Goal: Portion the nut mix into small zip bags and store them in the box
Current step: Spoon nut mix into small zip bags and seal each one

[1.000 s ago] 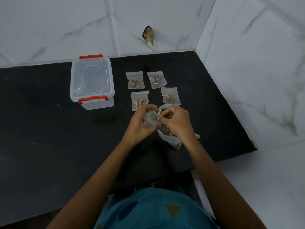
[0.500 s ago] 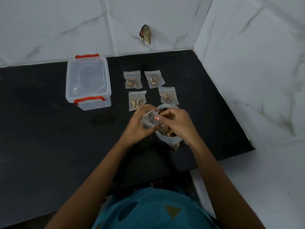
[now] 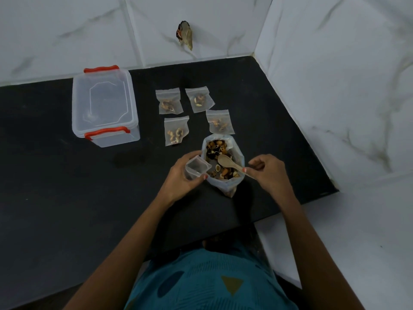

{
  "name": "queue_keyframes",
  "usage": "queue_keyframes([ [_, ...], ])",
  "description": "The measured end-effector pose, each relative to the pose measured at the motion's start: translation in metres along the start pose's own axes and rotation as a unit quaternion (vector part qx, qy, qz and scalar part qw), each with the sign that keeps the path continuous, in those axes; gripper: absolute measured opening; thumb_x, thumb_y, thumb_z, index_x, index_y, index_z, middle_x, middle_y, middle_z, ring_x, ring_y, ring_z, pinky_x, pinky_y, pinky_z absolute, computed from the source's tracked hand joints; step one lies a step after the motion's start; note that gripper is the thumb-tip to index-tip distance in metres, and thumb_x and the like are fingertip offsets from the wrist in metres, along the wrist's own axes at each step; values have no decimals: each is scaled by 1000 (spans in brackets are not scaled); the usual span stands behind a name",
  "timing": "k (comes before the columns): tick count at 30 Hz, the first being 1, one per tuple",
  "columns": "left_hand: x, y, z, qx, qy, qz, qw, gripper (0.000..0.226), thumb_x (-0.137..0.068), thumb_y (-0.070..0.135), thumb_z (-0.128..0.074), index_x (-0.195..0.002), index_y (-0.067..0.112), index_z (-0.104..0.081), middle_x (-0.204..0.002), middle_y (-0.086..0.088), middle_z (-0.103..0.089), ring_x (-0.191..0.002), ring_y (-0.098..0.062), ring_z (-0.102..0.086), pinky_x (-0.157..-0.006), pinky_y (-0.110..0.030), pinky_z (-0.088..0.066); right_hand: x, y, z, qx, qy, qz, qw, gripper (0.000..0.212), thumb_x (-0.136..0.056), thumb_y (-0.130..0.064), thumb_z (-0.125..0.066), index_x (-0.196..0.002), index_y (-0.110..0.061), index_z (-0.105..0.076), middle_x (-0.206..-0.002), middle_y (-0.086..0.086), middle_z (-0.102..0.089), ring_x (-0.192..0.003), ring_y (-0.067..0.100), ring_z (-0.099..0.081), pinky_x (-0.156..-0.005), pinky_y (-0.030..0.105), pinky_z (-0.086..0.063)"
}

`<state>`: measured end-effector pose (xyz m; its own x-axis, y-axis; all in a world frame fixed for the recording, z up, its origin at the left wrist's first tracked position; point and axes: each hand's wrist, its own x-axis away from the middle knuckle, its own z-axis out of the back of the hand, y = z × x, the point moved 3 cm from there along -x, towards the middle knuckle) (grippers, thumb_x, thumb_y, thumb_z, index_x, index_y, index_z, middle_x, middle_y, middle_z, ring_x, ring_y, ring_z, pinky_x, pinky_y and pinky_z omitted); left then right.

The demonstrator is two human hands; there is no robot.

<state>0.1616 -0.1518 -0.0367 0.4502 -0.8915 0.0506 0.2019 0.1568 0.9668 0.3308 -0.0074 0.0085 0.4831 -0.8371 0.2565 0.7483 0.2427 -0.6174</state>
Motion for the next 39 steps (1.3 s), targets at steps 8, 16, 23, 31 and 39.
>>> queue_keyframes([
  [8, -5, -12, -4, 2, -4, -28, 1000, 42, -71, 32, -70, -111, 34, -54, -127, 15, -45, -121, 1, -43, -99, -25, -42, -1, 13, -8, -1, -27, -58, 998, 22, -80, -19, -70, -101, -12, -64, -98, 2, -65, -83, 10, -57, -75, 27, -47],
  [16, -14, -19, -9, 14, -61, 7, 998, 45, -77, 7, -71, -110, 33, -54, -150, 8, -22, -130, 14, -21, -100, -6, -28, 3, -7, -17, -142, 82, 68, 984, 17, -86, -8, -62, -102, -5, -69, -90, -1, -63, -73, -6, -54, -65, 1, -42],
  [23, -19, -24, -9, 24, -74, 16, 997, 48, -77, 8, -71, -113, 33, -53, -153, 6, -18, -129, 16, -18, -94, 3, -27, 0, -16, -4, -16, 164, 200, 966, 17, -88, -3, -58, -102, 1, -65, -91, 10, -62, -78, 9, -56, -70, 13, -45],
  [31, -20, -25, -12, 61, -73, 25, 995, 46, -76, 12, -73, -116, 24, -54, -149, 3, -28, -138, -6, -24, -101, -9, -33, -2, -19, -25, 60, 109, 235, 964, 18, -90, -6, -55, -102, 2, -65, -94, 16, -63, -88, 25, -59, -73, 25, -44],
  [39, -18, -23, -12, 66, -62, 26, 996, 48, -79, 3, -68, -121, 16, -52, -146, 7, -29, -137, -4, -24, -97, -1, -31, 2, -16, -8, 3, 112, 214, 970, 13, -87, -2, -58, -98, 2, -65, -92, 14, -65, -81, 16, -60, -72, 16, -47],
])
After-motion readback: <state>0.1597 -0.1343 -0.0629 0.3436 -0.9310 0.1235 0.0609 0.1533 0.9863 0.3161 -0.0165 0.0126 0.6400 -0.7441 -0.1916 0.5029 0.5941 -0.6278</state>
